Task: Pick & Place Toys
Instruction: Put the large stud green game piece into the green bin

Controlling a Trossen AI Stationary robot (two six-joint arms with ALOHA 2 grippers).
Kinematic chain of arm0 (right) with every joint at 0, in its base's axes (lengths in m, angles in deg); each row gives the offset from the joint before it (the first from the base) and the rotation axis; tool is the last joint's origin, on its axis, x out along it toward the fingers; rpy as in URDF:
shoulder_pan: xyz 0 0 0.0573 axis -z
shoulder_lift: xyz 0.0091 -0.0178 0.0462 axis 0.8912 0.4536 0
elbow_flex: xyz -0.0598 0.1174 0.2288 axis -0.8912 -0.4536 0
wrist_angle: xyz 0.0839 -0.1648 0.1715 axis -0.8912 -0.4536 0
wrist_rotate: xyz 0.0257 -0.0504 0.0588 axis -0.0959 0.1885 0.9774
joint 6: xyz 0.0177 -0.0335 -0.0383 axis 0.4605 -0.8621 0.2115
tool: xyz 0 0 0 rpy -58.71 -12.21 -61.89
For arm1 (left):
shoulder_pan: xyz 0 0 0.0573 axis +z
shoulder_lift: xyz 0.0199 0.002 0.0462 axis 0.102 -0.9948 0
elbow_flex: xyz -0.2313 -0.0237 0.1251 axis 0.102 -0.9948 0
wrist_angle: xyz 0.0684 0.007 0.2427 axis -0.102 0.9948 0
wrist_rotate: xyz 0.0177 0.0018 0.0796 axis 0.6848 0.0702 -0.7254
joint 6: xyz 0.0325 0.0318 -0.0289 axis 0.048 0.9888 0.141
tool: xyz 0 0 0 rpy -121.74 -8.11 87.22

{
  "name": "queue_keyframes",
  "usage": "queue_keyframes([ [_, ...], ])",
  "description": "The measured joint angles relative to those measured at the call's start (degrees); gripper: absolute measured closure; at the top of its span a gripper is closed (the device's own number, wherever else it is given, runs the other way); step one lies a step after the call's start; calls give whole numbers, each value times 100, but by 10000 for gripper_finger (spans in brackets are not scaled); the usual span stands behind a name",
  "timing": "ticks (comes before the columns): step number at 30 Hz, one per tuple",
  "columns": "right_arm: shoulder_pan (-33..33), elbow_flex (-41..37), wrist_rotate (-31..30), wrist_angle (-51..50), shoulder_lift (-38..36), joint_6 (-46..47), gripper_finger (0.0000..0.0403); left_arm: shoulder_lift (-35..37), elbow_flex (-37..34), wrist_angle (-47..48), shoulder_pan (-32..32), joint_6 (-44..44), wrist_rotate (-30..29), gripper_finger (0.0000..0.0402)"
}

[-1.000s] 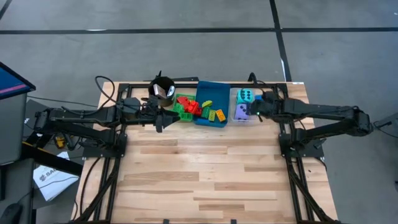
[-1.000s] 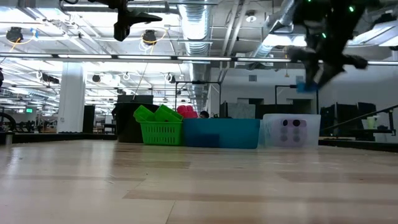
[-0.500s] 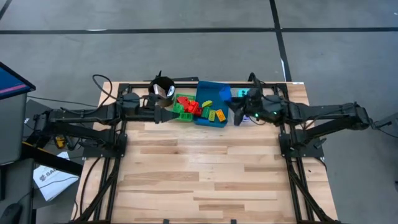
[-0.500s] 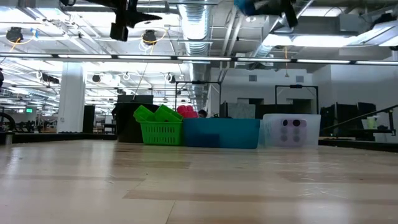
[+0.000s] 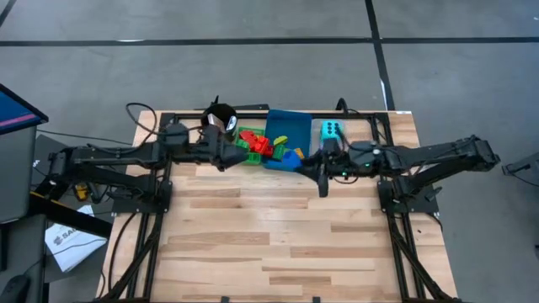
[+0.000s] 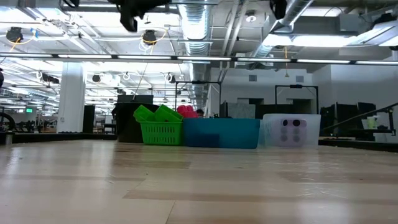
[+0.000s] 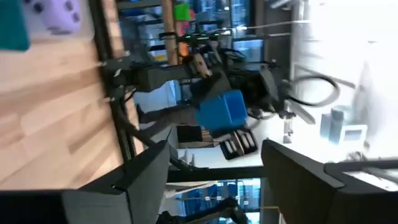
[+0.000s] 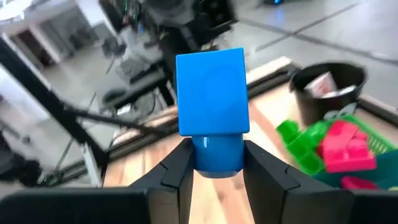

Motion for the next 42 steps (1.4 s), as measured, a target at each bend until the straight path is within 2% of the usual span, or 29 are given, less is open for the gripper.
queue_keyframes([
  [2,2,143,243,-145,222,-69,300,-273,3,-88,0,-244,0,141],
  [9,112,1264,398,-1644,912,-692,300,-1182,-7,-589,-7,-922,212,117],
  [15,266,1923,456,-2434,1239,-1157,300,-1243,-3,-1024,-7,-925,107,117],
  [21,509,1954,976,-2530,1347,-1195,300,-1128,-6,-1101,-100,-908,-151,117],
  [30,746,1974,1307,-2184,1520,-1177,300,-1225,-7,-1162,-337,-903,-604,117],
  [42,885,1956,1589,-1925,1625,-1132,300,-1216,-5,-1053,-363,-824,-654,117],
])
